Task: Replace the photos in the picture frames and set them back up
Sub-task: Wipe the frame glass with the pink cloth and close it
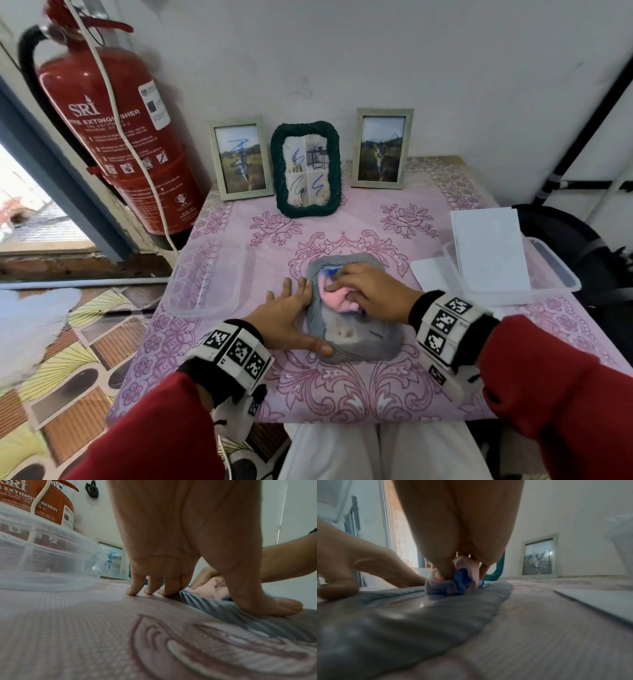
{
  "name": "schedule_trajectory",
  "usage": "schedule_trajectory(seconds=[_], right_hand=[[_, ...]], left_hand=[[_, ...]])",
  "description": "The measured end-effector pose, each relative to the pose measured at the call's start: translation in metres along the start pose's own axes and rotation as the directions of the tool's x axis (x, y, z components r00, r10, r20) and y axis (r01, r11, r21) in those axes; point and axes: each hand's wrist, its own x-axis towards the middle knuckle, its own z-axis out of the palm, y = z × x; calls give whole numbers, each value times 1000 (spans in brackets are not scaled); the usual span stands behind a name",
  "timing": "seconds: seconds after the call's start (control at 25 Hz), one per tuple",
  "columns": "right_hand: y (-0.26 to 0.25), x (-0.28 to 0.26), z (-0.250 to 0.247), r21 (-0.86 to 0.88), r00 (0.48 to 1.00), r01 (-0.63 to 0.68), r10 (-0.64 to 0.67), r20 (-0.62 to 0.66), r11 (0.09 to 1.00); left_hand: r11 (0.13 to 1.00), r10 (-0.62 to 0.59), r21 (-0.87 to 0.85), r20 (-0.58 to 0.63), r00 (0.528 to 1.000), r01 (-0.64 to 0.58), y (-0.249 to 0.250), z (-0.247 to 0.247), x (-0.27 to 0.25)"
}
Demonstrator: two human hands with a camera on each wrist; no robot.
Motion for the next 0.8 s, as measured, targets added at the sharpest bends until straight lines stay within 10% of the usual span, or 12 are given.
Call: schedule_trajectory(seconds=[0.28, 0.8], right_hand=[[-23, -60, 9, -137, 983, 170, -159, 86, 976], [19, -1, -28, -182, 1000, -2, 7, 23, 983]], left_hand=[[999, -18, 26, -6, 1000, 19, 2, -1, -1], [1000, 3, -15, -25, 1000, -3, 1, 1, 1]])
